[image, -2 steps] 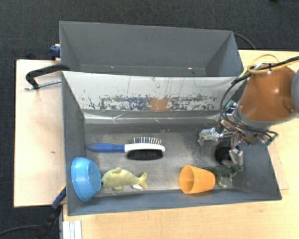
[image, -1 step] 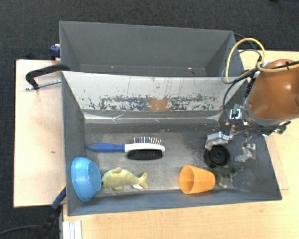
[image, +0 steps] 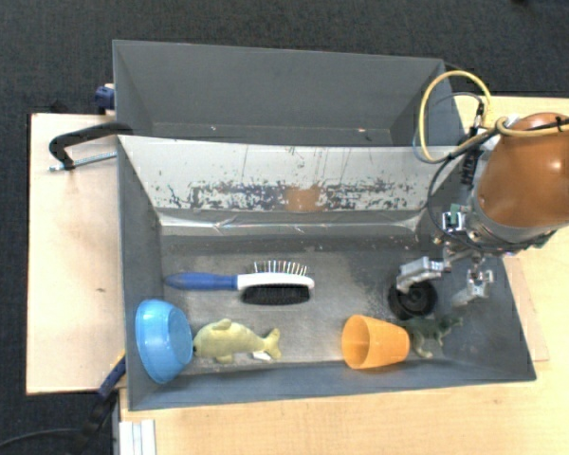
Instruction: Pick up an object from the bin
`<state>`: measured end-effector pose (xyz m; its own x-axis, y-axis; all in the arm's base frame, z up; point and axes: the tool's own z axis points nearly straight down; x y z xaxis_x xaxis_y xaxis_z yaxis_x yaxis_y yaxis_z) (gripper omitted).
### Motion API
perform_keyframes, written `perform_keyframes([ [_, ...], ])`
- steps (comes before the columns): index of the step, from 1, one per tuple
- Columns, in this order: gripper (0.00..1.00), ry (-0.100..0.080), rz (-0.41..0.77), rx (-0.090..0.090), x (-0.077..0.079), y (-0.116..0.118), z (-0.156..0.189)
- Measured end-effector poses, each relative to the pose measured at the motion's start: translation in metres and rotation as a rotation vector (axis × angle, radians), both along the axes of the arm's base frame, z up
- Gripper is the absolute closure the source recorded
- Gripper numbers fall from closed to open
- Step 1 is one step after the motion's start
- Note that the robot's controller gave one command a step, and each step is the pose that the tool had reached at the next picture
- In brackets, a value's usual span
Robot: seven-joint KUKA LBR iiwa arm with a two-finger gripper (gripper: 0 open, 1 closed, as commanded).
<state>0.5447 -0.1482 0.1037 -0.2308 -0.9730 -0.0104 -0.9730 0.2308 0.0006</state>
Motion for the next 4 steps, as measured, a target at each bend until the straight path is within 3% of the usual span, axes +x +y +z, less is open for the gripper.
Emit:
perform_keyframes([
  [1, 0.0, -0.008, 0.0, 0.002, -0.006, 0.007, -0.03],
  [2, 0.0, -0.006, 0.001, -0.002, -0.004, 0.012, -0.028],
  [3, 1.0, -0.014, -0.002, -0.006, 0.0, 0.011, -0.024],
  [4, 1.0, -0.011, -0.005, -0.011, 0.003, 0.011, 0.057],
])
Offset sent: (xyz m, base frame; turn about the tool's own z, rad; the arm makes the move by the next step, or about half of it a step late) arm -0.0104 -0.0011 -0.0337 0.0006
